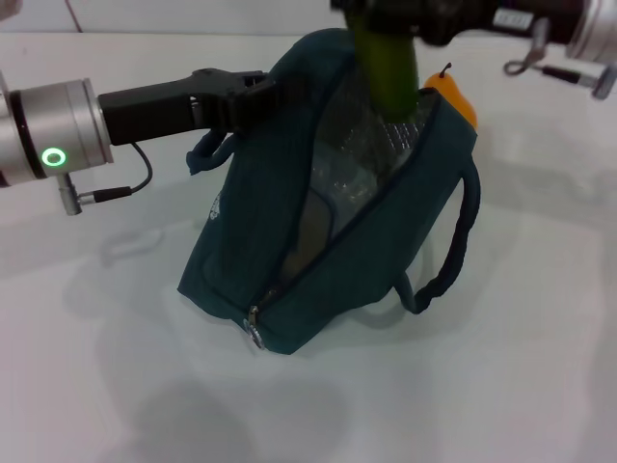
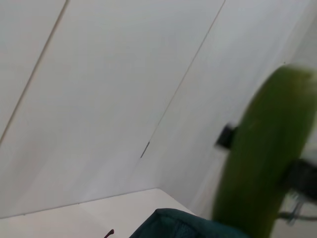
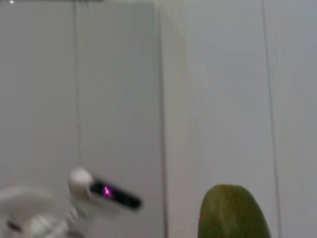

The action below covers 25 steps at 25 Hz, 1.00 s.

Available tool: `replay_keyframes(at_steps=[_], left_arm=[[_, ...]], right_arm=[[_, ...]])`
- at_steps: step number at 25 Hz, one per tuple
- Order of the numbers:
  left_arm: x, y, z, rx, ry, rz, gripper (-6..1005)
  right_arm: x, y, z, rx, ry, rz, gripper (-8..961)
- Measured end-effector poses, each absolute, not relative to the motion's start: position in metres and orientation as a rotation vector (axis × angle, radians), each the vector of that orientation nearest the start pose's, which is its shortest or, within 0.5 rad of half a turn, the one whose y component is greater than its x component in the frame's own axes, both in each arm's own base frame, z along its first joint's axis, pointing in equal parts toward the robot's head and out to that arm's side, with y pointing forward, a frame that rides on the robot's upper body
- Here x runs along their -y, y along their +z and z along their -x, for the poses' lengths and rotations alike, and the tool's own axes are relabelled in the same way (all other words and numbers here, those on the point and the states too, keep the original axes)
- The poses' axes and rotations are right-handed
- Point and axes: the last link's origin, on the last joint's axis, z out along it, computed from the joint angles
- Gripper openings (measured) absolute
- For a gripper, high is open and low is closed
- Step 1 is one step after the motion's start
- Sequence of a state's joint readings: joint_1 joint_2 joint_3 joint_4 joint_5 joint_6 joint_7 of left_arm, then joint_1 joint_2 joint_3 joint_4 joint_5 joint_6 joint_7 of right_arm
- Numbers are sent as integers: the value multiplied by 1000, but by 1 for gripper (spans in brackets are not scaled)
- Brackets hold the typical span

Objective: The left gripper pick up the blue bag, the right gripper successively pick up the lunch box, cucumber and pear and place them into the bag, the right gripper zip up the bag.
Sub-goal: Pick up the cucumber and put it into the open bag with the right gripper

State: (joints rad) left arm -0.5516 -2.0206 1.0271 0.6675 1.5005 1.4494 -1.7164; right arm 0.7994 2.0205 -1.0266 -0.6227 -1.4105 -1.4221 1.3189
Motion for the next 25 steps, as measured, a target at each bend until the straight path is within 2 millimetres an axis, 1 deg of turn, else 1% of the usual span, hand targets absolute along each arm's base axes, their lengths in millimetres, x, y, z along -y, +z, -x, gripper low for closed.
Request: replay_keyframes(at_steps=[3,6,10,13,16,22,25], left_arm=[[-363,13,206,913,-1073,2606,44],[-363,13,206,912,-1073,2608,43],[-363,11,205,911,-1070,2612,43],[-362,10,206,916,-1071,2612,43],[-363,10,206,923,-1081,2591,44],[-369,11,208,942,-1096,2531,44],[-370,10,207,945,-1097,2524,44]], right_arm=[[-411,-3,-117,-122,1029,2654,628],[-408,-19,-116,-93,1000,2678,628],[-403,-29,-117,-58,1000,2665,628],[-398,-32,-123,-47,998,2655,628],[-387,-34,-136,-16,1012,2644,628],[-363,-28,-158,60,1120,2529,628],[-358,-27,-165,65,1124,2503,628]])
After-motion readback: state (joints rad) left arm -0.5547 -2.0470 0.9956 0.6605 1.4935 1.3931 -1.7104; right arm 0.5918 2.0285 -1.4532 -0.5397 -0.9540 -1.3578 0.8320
